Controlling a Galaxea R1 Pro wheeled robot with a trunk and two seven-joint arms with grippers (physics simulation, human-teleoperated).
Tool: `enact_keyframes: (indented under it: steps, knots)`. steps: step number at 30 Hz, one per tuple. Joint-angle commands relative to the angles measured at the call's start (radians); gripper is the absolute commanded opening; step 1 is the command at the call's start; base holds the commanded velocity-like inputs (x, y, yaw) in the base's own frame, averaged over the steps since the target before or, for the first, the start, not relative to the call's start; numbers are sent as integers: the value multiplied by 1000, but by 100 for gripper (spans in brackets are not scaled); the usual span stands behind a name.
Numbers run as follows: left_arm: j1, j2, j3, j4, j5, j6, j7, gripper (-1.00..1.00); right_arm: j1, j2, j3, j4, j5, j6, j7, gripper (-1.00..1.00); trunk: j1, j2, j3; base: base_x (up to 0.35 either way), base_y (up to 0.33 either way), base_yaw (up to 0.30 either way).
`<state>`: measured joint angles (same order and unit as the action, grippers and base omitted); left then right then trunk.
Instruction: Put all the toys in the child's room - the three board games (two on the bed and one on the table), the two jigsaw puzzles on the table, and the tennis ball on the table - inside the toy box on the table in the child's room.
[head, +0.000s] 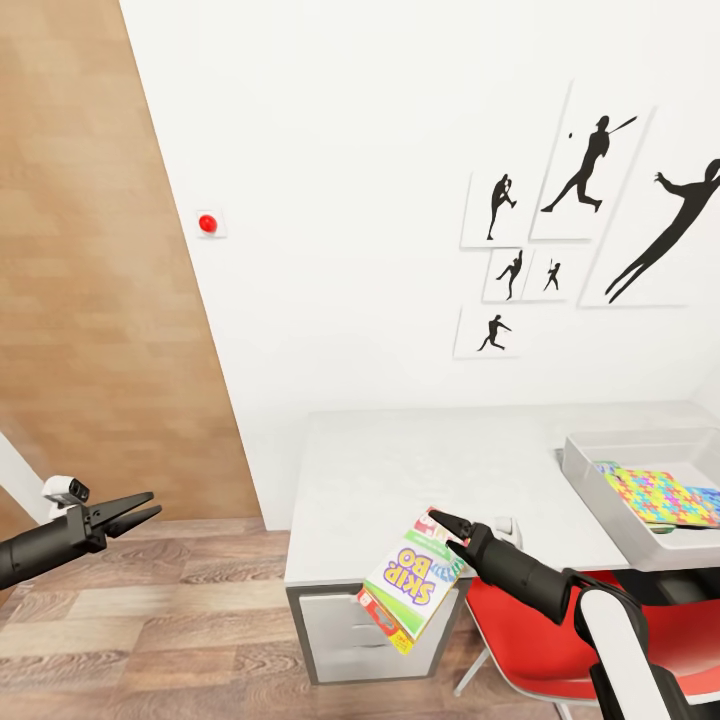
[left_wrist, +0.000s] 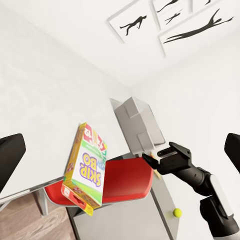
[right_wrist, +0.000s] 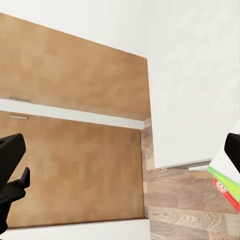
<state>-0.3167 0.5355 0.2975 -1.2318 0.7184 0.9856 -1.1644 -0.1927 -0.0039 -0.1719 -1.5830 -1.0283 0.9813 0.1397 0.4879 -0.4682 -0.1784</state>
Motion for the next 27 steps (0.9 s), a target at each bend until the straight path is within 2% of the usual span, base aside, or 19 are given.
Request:
enact_keyframes:
  steps: [1,15,27]
  knots:
    - [-1,0,0,0,2,6,-1,100,-1,0,-1,0,10,-1,10,100,0,-2,-2,0,0,0]
    - [-1,1,0,0,4,7,-1,100,-1,1,0,-2,8,-7,11,100,0,-2,-1,0,0,6]
    - [-1,-1,0,0,4,6,-1,100,-1,1,-3,-5,8,-7,12,100,46,-86,-22,0,0,120]
